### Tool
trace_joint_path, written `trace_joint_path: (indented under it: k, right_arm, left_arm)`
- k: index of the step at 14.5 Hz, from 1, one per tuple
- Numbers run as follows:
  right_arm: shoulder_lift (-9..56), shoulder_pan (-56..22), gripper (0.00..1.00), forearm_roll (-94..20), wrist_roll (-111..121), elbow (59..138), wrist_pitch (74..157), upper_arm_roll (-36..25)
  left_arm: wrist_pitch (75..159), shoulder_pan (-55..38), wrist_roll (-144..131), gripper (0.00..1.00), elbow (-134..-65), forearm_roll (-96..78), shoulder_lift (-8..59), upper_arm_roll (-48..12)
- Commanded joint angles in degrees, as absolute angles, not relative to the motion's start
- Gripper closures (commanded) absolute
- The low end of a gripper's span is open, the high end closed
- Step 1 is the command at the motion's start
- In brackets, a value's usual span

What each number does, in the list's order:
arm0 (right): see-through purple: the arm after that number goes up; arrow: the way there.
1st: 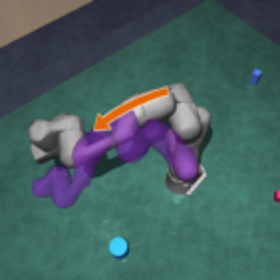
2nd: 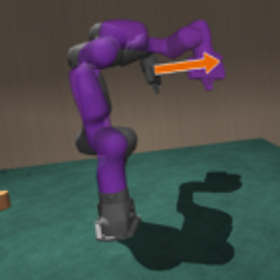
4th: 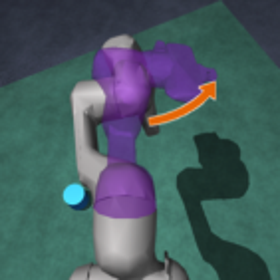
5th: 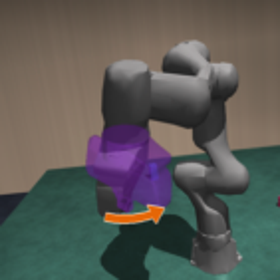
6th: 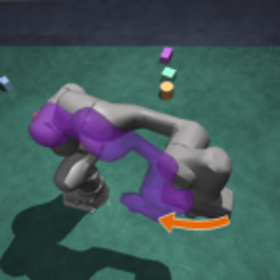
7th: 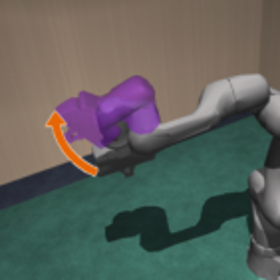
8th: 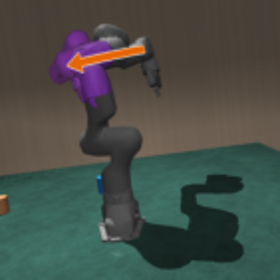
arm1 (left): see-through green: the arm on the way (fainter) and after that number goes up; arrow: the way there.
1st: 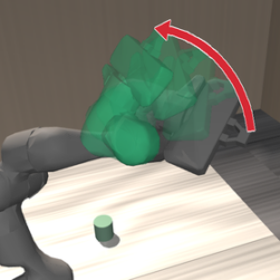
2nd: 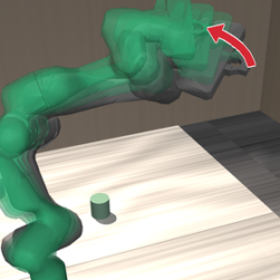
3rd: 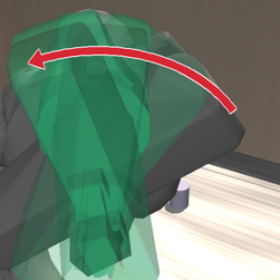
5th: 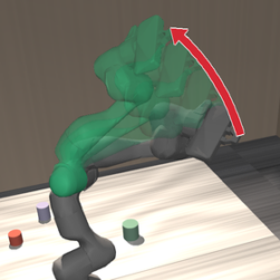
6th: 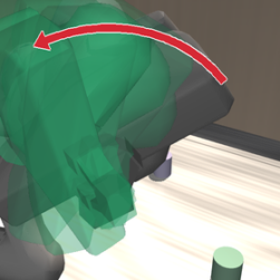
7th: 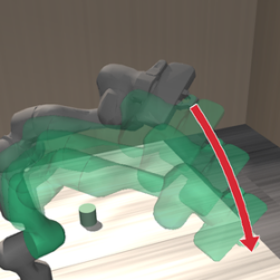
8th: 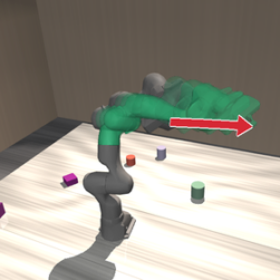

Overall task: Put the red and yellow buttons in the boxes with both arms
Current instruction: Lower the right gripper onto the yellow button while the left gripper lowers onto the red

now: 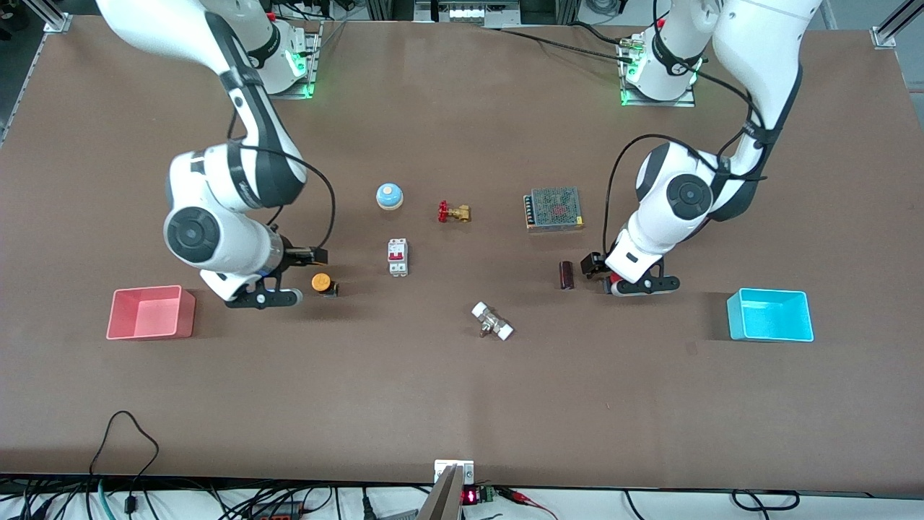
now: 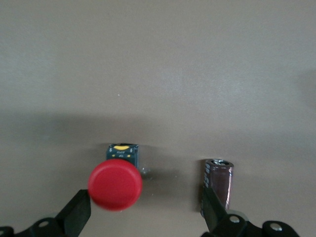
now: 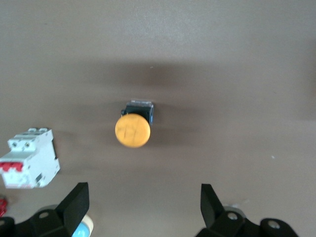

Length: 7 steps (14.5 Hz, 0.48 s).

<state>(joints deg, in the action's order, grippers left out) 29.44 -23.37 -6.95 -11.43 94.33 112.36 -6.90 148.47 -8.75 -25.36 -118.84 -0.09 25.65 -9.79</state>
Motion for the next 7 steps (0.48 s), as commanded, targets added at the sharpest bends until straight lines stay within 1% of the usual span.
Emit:
trace_joint_path:
  k: [1, 5, 7]
  right_arm:
    - [32.2, -24.0, 0.00, -7.8, -12.2, 93.2, 114.7, -7.4]
    - [35.9, -24.0, 0.00, -8.1, -12.4, 93.1, 120.0, -7.4]
    - [37.3, -24.0, 0.00, -8.2, -12.8, 92.8, 121.5, -7.4]
  left_arm:
    - [150.0, -9.0, -26.4, 0.00, -118.5, 1.7, 27.0, -9.1]
    - [150.1, -8.9, -26.4, 0.00, -118.0, 3.5, 28.2, -8.1]
    - [151.1, -8.8, -26.4, 0.00, -117.8, 4.6, 28.9, -7.6]
